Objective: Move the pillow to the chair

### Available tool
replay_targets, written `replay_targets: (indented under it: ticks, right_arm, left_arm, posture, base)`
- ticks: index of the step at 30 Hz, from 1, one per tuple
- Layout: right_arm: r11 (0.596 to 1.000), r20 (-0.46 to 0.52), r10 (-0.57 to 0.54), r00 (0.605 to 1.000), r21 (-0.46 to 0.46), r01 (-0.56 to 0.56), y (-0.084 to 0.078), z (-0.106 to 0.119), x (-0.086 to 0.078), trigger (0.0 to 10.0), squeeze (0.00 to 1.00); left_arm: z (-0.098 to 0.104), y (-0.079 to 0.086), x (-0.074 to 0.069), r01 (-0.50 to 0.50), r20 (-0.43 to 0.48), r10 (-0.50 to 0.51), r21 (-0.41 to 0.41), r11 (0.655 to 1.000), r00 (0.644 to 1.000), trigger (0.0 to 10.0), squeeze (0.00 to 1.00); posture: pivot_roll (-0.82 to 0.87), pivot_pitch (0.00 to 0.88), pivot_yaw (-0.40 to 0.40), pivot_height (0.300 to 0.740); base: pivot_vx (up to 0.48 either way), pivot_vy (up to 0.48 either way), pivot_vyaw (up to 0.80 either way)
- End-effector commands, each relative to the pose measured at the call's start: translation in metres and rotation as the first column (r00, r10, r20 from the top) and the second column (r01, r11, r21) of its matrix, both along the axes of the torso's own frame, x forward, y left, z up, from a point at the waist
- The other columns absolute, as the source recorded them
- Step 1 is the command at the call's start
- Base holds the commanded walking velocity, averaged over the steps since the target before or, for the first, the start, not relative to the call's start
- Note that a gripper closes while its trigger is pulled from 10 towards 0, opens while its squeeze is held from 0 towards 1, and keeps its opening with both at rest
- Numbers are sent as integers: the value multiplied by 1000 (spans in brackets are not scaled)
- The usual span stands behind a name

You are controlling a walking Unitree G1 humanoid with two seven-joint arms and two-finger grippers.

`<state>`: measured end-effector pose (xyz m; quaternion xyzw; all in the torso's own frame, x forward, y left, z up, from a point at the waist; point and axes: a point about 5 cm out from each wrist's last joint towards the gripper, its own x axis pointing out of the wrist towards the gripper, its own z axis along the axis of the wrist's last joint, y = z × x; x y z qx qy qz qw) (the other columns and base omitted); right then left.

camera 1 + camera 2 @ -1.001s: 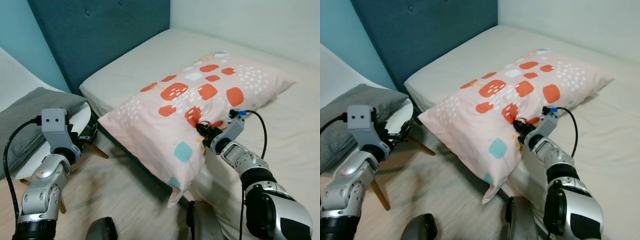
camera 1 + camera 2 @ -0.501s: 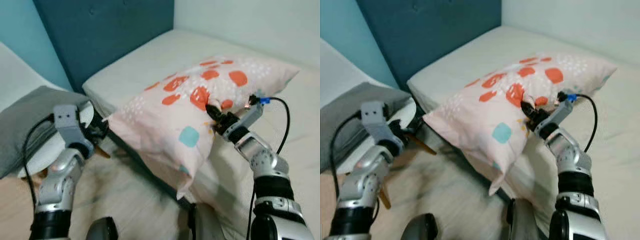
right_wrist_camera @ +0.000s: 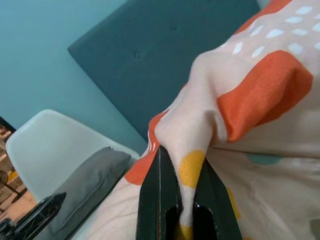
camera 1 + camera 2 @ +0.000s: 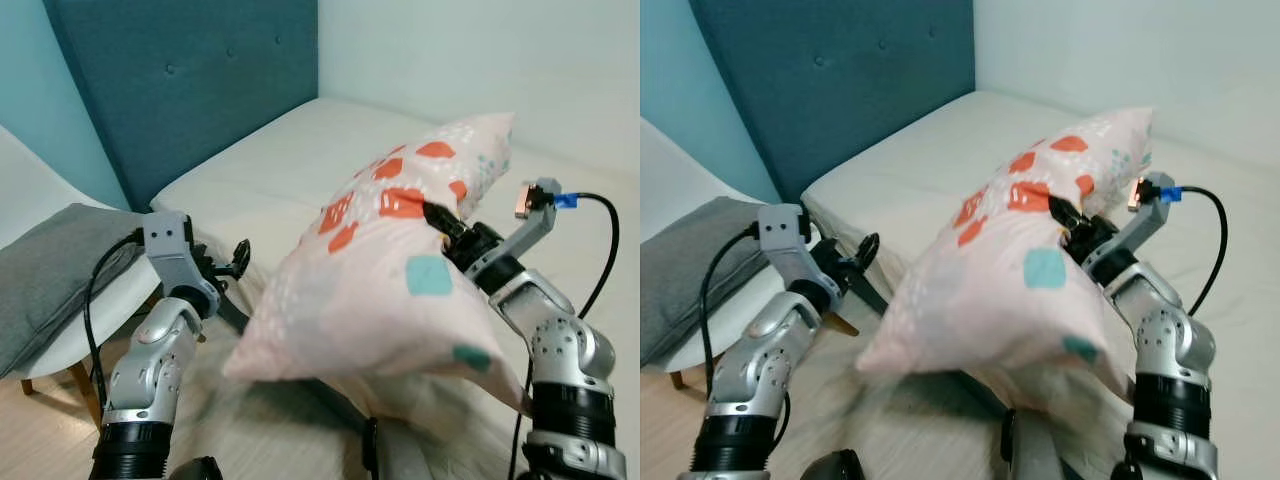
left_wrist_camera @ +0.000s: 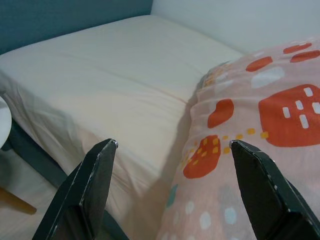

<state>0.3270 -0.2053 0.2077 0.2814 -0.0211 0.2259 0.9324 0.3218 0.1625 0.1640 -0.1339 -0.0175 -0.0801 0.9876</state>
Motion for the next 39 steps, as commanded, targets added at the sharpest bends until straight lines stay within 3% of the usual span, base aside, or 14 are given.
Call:
replay_targets:
  ticks: [1, 13, 29, 39]
  right_arm:
    - [999, 96, 40, 995, 6, -40, 9, 23, -5, 0, 0]
    - [998, 100, 61, 993, 6, -62, 24, 30, -13, 0, 0]
    - [997, 114, 67, 991, 27, -70, 30, 37, -13, 0, 0]
    - [996, 108, 76, 991, 26, -80, 34, 34, -14, 0, 0]
  left_arm:
    - [-6, -5, -3, 8, -24, -8, -15, 1000, 1000, 10000, 0]
    - [-12, -12, -3, 20, -49, -21, -19, 1000, 999, 10000, 0]
    - [-12, -20, -3, 49, -41, -49, 9, 999, 998, 10000, 0]
    - [-15, -20, -4, 36, -49, -36, 12, 999, 998, 10000, 0]
  posture:
    - [-82, 0, -5, 565]
    - [-87, 0, -8, 610]
    - [-80, 0, -2, 675]
    - [-79, 0, -2, 715]
  base:
    - [0, 0, 0]
    - [0, 0, 0]
    - [-357, 0, 0]
    - [0, 0, 0]
